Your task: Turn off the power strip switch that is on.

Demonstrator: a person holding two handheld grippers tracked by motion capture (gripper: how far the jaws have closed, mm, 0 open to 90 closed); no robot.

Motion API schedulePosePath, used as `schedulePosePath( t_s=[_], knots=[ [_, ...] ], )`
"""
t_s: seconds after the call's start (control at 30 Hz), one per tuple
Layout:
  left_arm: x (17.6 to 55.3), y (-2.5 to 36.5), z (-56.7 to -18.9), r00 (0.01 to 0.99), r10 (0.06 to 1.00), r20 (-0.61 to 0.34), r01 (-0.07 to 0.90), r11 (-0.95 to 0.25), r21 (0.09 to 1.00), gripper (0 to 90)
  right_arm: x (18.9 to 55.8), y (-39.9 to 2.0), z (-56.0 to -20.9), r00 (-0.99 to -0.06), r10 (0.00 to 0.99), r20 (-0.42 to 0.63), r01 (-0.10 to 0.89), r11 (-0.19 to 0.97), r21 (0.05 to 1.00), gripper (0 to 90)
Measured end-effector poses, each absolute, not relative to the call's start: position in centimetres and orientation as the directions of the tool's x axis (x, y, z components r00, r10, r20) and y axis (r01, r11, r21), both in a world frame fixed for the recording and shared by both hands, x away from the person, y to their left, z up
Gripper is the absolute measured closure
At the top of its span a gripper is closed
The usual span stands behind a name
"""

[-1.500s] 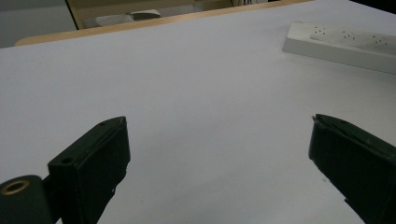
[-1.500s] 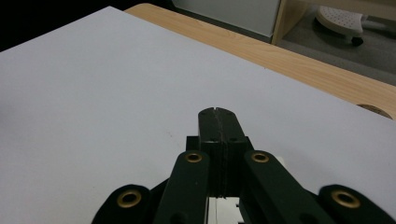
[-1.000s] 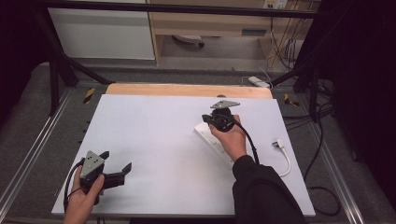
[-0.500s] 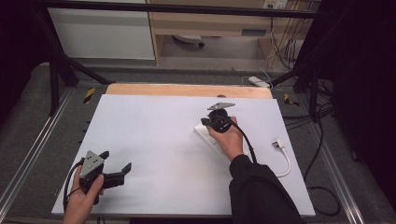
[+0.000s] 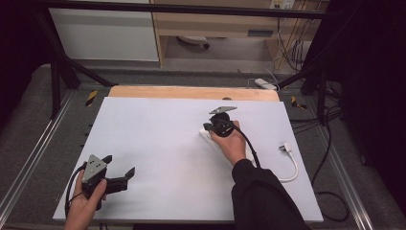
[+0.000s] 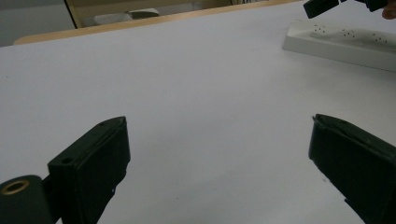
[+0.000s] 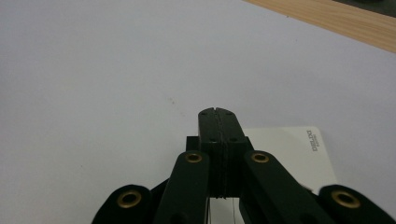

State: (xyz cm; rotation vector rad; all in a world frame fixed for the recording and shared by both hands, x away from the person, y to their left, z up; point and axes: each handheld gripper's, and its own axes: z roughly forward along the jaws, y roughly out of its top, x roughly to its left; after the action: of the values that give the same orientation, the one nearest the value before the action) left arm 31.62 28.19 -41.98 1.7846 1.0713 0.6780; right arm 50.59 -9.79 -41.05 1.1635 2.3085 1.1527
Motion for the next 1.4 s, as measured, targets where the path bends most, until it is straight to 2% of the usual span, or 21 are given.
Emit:
schedulePosePath(
  t_s=[1.4],
  knots=[
    [31.6, 28.2, -42.0, 0.478, 0.878, -0.002, 0.377, -0.203, 0.904, 5.3, 50.9, -9.4, -42.3, -0.618, 0.784, 0.064, 0.555, 0.377, 0.742, 90.0]
  ],
)
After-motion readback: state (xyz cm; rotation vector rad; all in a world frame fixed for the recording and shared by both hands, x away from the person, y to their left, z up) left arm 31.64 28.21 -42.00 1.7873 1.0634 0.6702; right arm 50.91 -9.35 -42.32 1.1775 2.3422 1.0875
